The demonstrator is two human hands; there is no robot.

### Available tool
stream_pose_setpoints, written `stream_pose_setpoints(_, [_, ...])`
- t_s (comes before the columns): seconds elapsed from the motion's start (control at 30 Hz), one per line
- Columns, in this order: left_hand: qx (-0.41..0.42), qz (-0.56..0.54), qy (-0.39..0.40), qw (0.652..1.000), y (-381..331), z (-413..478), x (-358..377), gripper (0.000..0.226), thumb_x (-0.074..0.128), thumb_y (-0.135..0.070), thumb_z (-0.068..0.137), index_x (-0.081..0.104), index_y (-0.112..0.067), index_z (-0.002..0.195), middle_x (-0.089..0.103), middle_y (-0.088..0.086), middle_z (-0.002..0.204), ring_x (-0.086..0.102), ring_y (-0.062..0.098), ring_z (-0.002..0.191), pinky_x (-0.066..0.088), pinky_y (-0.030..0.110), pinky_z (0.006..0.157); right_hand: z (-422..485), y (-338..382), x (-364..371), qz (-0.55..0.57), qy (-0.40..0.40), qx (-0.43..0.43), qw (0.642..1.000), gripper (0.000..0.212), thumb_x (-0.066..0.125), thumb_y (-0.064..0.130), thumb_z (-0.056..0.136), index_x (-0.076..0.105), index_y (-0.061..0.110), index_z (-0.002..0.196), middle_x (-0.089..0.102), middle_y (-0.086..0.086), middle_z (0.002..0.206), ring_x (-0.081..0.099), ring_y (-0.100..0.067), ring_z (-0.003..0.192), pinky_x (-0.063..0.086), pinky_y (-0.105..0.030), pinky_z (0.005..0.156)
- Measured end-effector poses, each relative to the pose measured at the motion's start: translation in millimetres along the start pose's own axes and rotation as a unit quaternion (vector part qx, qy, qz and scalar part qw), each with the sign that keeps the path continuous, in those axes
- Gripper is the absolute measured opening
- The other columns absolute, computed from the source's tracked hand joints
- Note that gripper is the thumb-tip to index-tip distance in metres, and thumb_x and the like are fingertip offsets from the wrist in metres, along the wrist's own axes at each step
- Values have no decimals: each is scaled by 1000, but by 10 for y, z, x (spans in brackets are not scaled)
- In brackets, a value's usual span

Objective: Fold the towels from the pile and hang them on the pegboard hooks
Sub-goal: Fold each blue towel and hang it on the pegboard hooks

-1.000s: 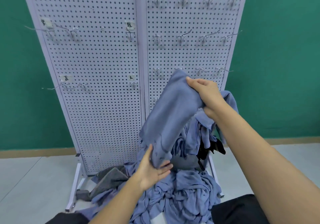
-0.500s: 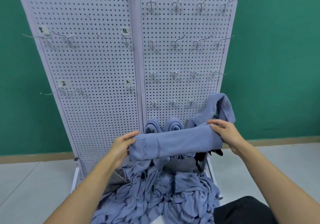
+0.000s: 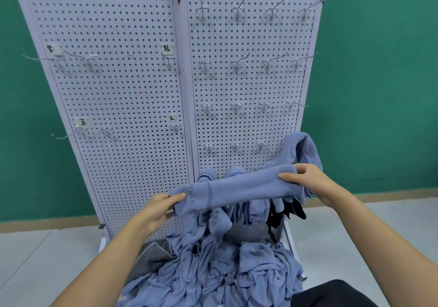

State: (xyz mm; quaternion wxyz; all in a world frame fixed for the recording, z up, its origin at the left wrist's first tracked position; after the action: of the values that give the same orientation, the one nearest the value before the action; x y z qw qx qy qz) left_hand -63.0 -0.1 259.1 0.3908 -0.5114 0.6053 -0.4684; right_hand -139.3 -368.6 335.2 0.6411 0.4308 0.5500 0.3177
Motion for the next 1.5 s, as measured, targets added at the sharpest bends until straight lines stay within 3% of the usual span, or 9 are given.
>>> stream_pose_setpoints(0.13, [-8,-117,41,992,-106,18,260,17,58,-13,92,61,-3,106,69,15,102,64,26,89,55,38,78,30,100,-62,150,19,4,988,29,66,22,88,64,3,110,71,-16,104,66,-22,87,56,-35,78])
stream_pose_setpoints(0.37, [-27,81,-7,996,-137,225,590,17,62,-14,92,56,-2,102,67,20,101,66,25,75,58,32,54,270,250,-274,126,-58,0,990,27,70,28,86,53,7,87,46,-14,79,44,-23,71,39,-30,56])
stream_pose_setpoints(0.53, [70,365,-40,928,-319,404,832,16,64,-18,89,56,-14,101,60,3,78,60,19,64,53,30,62,467,568,-327,126,-73,-38,989,30,74,28,81,49,12,76,49,-9,67,48,-18,59,40,-29,56])
stream_pose_setpoints(0.67, [158,333,-15,929,-548,403,1264,15,59,-29,92,57,-19,103,63,-1,92,62,16,87,52,29,82,644,797,-264,80,-78,-46,993,40,73,26,82,37,16,67,44,-2,59,44,-13,52,37,-22,50])
stream_pose_setpoints(0.83, [213,142,55,965,-785,164,1939,63,61,-57,81,35,-30,131,47,-15,123,53,7,108,48,25,84,860,973,-178,107,-75,-48,990,33,72,24,84,42,13,81,44,-12,78,50,-20,67,44,-19,45])
stream_pose_setpoints(1.0, [289,208,-90,930,-795,277,2249,109,78,-56,64,15,-25,148,27,-6,148,27,14,137,34,39,109,1012,1062,-282,202,-60,-52,976,28,70,23,86,46,11,78,56,-10,78,59,-20,67,51,-26,55])
stream_pose_setpoints(1.2, [358,197,-145,901,-944,601,2252,51,53,-3,90,33,-21,133,47,-3,125,56,15,90,49,31,68,1109,608,-608,265,-139,-27,954,28,69,24,86,52,7,101,63,-14,100,63,-21,81,59,-34,68])
stream_pose_setpoints(1.3, [364,246,-154,885,-1061,747,2267,30,45,-4,93,43,-23,116,52,-8,108,50,12,72,42,32,57,1110,269,-754,173,-214,-16,961,26,69,28,84,50,18,99,61,-10,106,61,-25,91,54,-46,82])
stream_pose_setpoints(1.5, [375,340,-84,858,-1118,970,2455,25,51,-13,83,47,-25,104,55,-9,95,51,18,76,34,27,56,1081,55,-752,56,-243,-72,966,20,65,21,88,51,14,102,51,4,84,46,-16,76,38,-27,63])
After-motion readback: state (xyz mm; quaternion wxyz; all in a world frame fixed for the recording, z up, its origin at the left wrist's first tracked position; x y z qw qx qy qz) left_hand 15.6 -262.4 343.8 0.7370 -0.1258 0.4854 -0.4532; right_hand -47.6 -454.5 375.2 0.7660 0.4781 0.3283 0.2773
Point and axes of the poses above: each hand's wrist, its own z-axis towards the middle knuckle, its own x-axis out of the palm, y = z × x, the point moved 5 cm from there along z, towards the middle knuckle
